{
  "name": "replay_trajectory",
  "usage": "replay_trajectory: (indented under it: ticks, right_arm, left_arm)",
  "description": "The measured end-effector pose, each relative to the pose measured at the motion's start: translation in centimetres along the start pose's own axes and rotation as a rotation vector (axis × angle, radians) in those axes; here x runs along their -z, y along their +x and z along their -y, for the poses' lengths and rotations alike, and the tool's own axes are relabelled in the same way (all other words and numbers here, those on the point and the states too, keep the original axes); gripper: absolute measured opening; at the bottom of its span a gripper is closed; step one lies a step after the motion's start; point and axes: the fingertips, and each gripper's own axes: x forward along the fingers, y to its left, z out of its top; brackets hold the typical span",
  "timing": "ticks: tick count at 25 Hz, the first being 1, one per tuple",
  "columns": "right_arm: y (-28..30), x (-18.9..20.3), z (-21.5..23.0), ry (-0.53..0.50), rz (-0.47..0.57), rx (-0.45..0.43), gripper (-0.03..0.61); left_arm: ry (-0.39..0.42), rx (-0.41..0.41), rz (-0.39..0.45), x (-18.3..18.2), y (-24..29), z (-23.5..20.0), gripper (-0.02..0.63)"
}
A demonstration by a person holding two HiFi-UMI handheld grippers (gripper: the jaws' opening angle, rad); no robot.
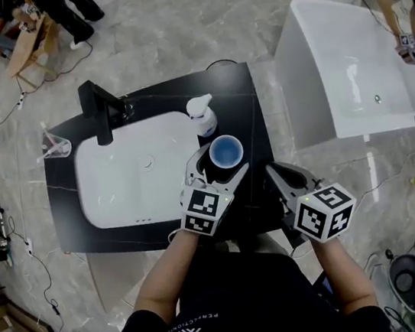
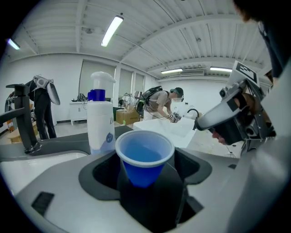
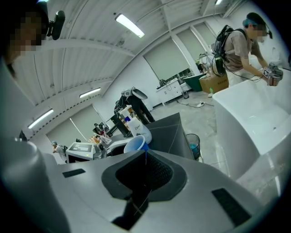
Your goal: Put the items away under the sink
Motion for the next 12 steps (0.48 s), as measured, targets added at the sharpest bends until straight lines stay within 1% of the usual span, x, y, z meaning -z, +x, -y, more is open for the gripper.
replay_trajectory:
  ticks: [7,12]
  right_arm:
    - [-0.2,0.4,1.0,0.022,-0.004,0.018,0.035]
    - [-0.5,0.7,1.1,0.022,-0.01,0.028,0.035]
  left_arm:
    - [0.025,-0.011,0.019,-0.6,1.1,-0.2,0.359]
    - [0.052,0.012,0.037,-1.2,1.1,0.3,0.339]
